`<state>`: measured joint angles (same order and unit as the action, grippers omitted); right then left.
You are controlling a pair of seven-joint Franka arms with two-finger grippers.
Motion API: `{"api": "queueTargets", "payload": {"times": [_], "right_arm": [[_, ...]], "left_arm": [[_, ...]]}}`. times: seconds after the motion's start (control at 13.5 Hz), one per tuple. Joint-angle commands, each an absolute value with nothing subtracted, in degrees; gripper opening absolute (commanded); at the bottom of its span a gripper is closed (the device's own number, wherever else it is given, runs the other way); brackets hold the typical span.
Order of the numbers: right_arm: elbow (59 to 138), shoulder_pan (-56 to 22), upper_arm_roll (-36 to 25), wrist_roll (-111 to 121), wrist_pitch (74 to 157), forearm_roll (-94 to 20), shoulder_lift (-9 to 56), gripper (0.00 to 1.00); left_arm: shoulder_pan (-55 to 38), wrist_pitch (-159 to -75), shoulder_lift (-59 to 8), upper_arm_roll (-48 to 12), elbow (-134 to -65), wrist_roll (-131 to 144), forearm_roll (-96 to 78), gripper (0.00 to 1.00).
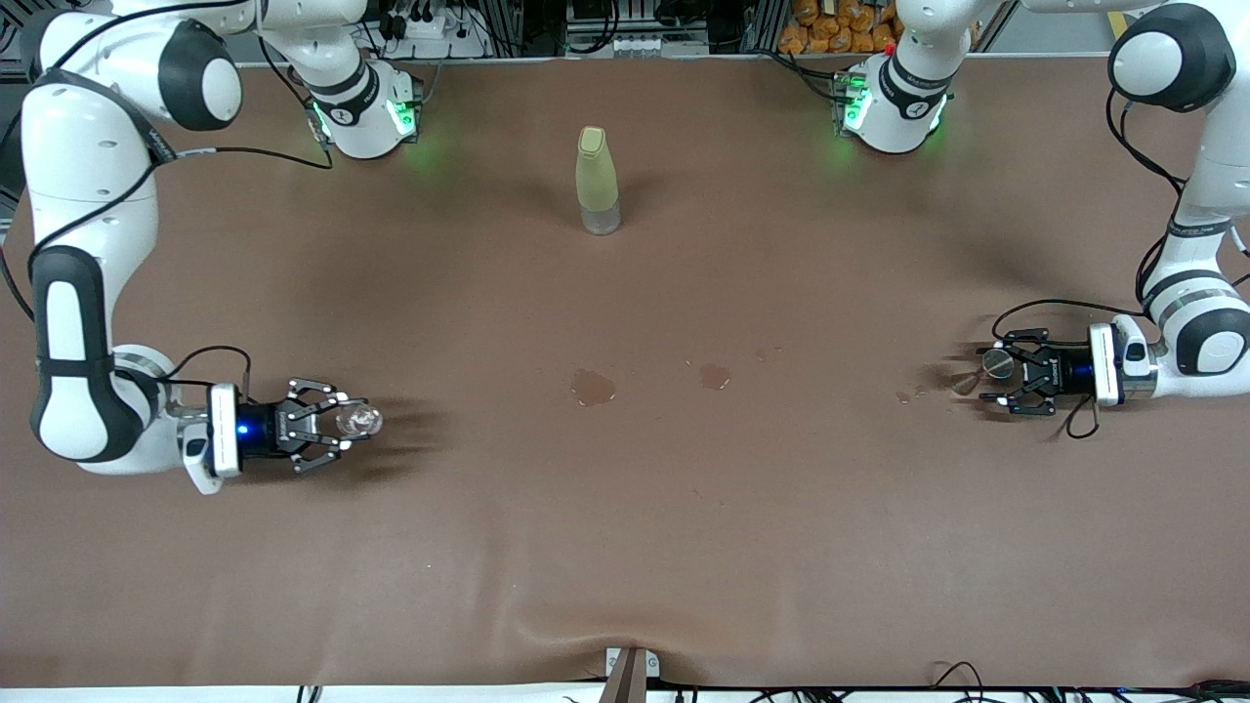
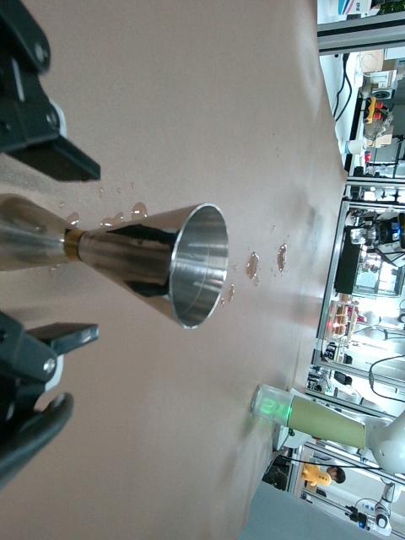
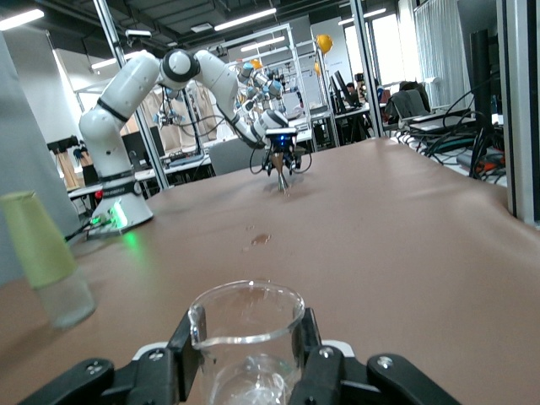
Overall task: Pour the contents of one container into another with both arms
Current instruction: 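Lift the glass cup with the right gripper while the left gripper lifts the jigger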
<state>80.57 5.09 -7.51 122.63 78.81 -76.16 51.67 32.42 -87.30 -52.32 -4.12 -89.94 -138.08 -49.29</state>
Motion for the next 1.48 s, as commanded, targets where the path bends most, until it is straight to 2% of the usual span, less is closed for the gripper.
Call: {"api": "queueTargets", "payload": {"times": [0.0, 0.07, 0.15, 0.52, 0.74, 0.96, 1.41], "right_arm": [[80.16, 3.61, -8.09, 120.76, 78.92, -79.36, 51.94, 0.27], [80.42, 3.52, -8.09, 120.76, 78.84, -79.54, 52.20, 0.19], [80.33, 3.52, -8.09, 120.76, 78.92, -79.54, 52.03, 0.18], [78.76, 1.23, -7.91, 120.32, 83.40, -79.54, 51.33, 0.19], [78.66, -1.74, -7.47, 120.58, 84.02, -83.49, 51.42, 0.21], [78.75, -4.03, -7.21, 121.03, 89.55, -83.67, 51.42, 0.22], [79.10, -6.59, -7.21, 120.41, 89.91, -88.94, 51.42, 0.22]], "left_arm": [[32.43, -87.80, -52.47, -4.13, -89.65, -139.39, -50.89, 0.72], [32.26, -87.89, -52.47, -4.13, -89.65, -139.39, -50.98, 0.72], [32.17, -87.98, -52.47, -4.13, -89.74, -139.39, -51.24, 0.71], [31.99, -88.42, -52.29, -4.31, -89.91, -139.31, -51.50, 0.68], [31.99, -88.77, -52.29, -4.31, -89.91, -139.31, -51.94, 0.57], [32.08, -88.77, -52.29, -4.39, -90.09, -139.22, -52.12, 0.47], [32.08, -88.77, -52.29, -4.48, -90.18, -139.13, -52.21, 0.45]]}}
